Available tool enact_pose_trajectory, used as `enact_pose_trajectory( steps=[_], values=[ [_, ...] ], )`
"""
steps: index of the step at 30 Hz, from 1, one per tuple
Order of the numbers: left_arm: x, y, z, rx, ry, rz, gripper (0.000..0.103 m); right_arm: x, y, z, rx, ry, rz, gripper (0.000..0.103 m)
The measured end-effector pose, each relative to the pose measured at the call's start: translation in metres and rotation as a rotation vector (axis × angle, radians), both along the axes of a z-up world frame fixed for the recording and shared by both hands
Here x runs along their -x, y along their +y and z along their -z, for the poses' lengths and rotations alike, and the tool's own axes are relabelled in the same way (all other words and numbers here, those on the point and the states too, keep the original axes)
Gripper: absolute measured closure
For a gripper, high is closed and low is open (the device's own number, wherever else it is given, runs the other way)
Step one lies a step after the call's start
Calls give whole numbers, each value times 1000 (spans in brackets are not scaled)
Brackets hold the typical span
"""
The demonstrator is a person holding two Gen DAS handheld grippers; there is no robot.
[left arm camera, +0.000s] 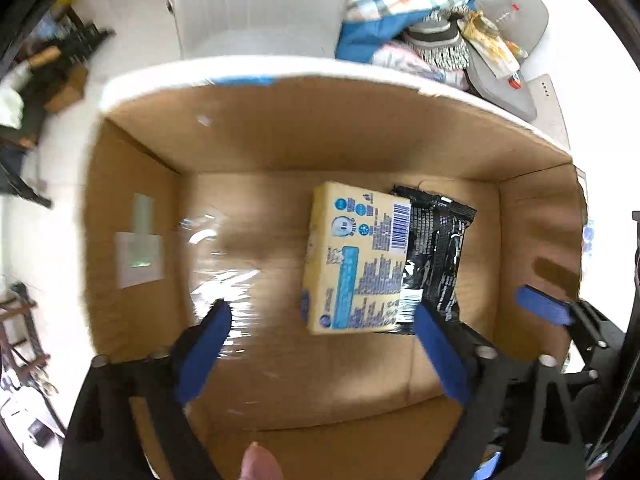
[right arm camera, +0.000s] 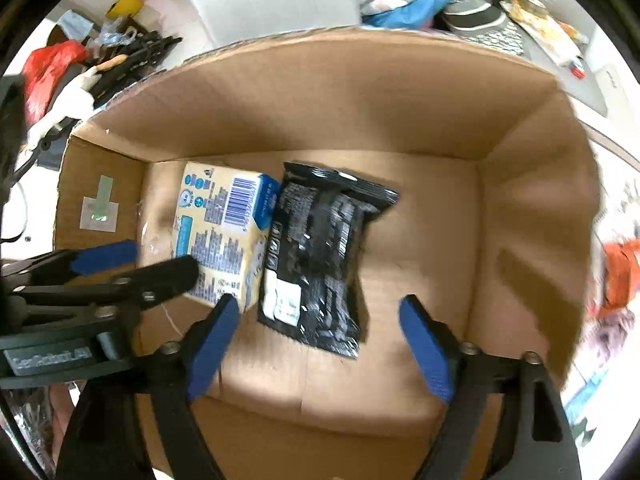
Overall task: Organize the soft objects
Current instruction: 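Carry both items over the box and release them inside, then grasp the red candy bag with left tool while right tool grasps green snack bag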
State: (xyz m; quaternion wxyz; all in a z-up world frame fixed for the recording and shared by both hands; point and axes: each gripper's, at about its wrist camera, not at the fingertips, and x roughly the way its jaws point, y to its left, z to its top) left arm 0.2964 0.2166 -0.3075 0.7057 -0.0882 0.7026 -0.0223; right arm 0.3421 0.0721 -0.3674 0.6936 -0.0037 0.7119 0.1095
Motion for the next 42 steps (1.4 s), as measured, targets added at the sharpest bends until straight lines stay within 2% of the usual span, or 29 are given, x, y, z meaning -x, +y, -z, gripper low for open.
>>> enact_pose_trajectory(
  steps=[2, 7, 10, 22, 32, 37, 42],
  values=[
    [13, 2, -16, -35, -50, -10, 1, 9, -7, -9, 17, -11, 13, 0],
    [41, 11, -47, -66, -108, -32, 1, 33, -13, -36, 67, -70, 48, 0],
    [43, 10, -56, -77, -140, -49, 1, 47, -9, -63, 90, -130, 54, 0],
    [103, -5, -133, -85, -262, -56, 1, 121, -21, -155, 43, -249, 47, 0],
    [144, -24, -185, -82, -326, -33, 1, 172, -37, -204, -46, -294, 62, 0],
    [140, -60, -199, -73, -334, 44, 1, 181, -75, -207, -135, -262, 132, 0],
    [117, -139, -199, -96, -367, 195, 1, 189, -171, -198, -133, -234, 347, 0]
  ],
)
